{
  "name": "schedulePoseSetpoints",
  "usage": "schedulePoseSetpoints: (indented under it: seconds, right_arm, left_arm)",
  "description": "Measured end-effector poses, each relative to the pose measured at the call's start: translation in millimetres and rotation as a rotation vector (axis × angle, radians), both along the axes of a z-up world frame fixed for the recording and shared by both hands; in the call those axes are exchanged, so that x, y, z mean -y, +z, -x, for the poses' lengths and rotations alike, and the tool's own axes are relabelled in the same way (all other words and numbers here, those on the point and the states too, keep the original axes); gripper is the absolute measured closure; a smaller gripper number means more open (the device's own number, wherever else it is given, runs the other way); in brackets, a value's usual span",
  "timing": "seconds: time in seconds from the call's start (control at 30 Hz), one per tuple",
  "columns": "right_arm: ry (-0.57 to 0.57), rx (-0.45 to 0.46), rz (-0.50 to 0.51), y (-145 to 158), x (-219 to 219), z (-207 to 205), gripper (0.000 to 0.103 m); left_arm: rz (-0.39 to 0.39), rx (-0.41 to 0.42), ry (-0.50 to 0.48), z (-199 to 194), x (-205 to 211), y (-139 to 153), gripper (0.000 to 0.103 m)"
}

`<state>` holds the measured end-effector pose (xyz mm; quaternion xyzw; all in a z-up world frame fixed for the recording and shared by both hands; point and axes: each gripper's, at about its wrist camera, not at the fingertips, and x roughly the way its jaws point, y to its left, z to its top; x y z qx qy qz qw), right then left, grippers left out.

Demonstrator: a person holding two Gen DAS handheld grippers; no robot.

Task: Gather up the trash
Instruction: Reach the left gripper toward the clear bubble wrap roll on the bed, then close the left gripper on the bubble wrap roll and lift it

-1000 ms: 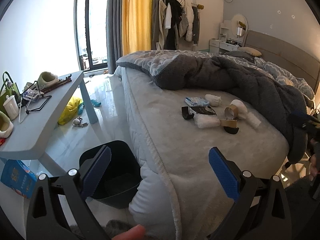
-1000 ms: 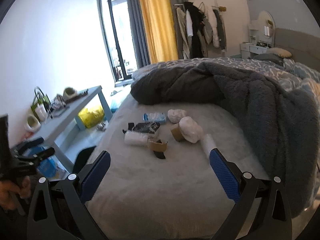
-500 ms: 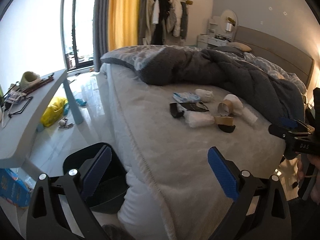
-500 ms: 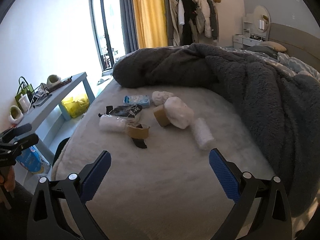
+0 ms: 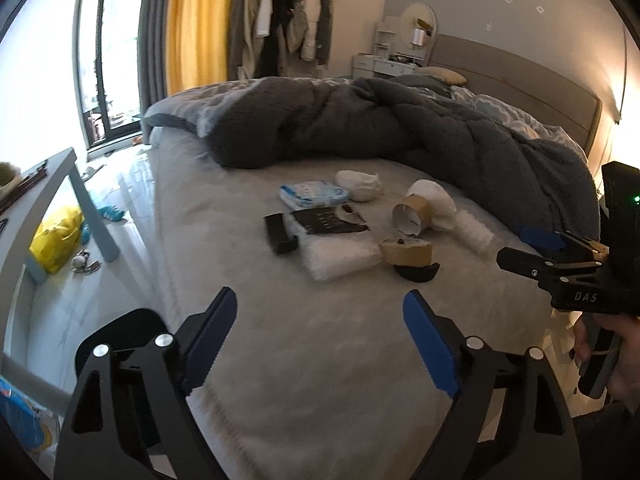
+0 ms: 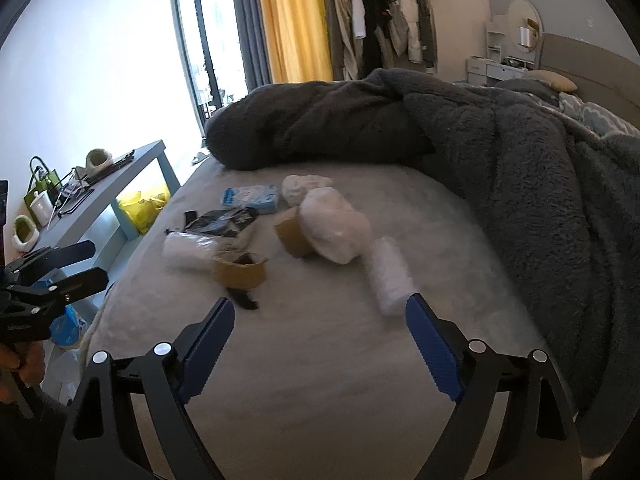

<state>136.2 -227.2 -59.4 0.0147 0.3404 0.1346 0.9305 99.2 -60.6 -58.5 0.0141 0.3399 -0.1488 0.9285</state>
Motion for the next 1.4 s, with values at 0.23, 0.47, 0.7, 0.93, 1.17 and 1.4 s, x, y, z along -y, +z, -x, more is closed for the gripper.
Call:
schedulePoseSetpoints:
  seconds: [0.23, 0.47, 0.7, 0.93, 1.17, 1.4]
  right_arm:
    - [-0.037, -0.023, 0.016, -11, 22, -11, 0.014]
    - [-0.037, -0.023, 0.024, -19, 34, -20, 0.012]
    - [-0.013, -0.05, 0.026, -32, 34, -31, 0.011]
    - [-0.002, -0.064, 0.029, -36, 28, -39, 0.011]
    - [-0.017, -0.102, 0.031, -42, 32, -53, 0.024]
    - [-0.038, -0.138, 0.02, -41, 37, -68, 0.044]
  left_arm:
    - [-0.029, -0.033, -0.003, -36, 23, -17, 0.015]
    - [-0.043, -0.088, 0.012, -61, 36, -33, 0.011]
    - [-0.094, -0.104, 0.062, -74, 42, -41, 0.011]
    - [-0.073, -0.138, 0.076, -85, 42, -48, 0.012]
    - [-0.083, -0.151, 0.066, -87, 40, -49, 0.058]
    - [-0.028, -0.156, 0.037, -82, 23, -47, 0.066]
